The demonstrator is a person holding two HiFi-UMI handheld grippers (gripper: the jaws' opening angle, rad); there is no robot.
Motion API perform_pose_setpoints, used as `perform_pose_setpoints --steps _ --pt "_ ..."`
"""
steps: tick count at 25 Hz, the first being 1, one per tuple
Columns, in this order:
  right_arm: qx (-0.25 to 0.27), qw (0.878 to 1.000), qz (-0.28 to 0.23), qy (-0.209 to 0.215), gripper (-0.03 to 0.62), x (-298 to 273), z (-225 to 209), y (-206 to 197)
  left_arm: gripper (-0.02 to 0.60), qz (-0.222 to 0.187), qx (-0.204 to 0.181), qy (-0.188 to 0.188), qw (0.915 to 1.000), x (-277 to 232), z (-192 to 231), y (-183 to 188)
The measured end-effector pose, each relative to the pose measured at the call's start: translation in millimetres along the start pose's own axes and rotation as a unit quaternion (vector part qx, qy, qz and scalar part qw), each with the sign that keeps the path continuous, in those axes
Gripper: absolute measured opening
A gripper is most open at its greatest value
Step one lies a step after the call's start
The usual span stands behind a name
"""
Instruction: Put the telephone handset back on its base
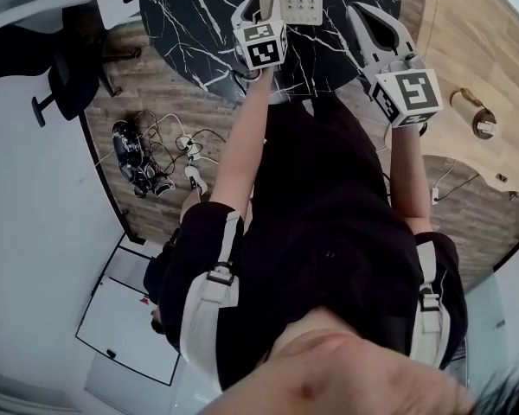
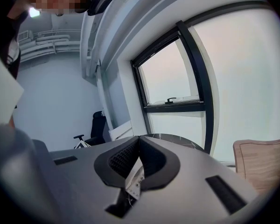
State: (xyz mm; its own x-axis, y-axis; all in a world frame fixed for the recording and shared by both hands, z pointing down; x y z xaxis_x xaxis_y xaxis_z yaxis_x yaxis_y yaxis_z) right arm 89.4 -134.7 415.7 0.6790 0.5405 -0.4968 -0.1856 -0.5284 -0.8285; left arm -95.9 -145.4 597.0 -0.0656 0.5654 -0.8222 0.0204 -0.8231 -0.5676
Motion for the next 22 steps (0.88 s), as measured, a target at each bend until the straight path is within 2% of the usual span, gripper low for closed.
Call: perform_pose_setpoints --steps 9,16,22 --pt "0.011 1.000 -0.018 0.014 0.029 9.3 15.8 7.2 0.146 -0.050 -0.035 0.012 0.9980 51.1 -9.3 13.7" --pt "0.010 1.000 -0.028 -0.001 0.029 14.4 35.1 10.2 0.074 -0.085 -0.063 0.002 0.9944 87.6 -9.9 27.3" --pt "0.007 0.999 -0.040 -0.022 0.029 24.6 60.9 9.4 0.040 -0.115 -0.087 -0.014 0.9894 118.9 -6.3 30.2"
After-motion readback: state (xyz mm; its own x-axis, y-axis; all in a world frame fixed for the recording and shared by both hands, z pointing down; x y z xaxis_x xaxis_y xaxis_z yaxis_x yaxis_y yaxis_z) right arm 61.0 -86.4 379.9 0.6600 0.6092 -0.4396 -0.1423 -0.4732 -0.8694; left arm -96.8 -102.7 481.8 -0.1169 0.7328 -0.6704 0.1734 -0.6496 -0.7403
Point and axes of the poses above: the fingertips, and each gripper's own axes: x backward along the fingers, z to its left, y out of its top, the point moved 2 cm from there along x, backward along the fingers, and after that the axes turned 12 degrees about z, right-handed, at the moved point
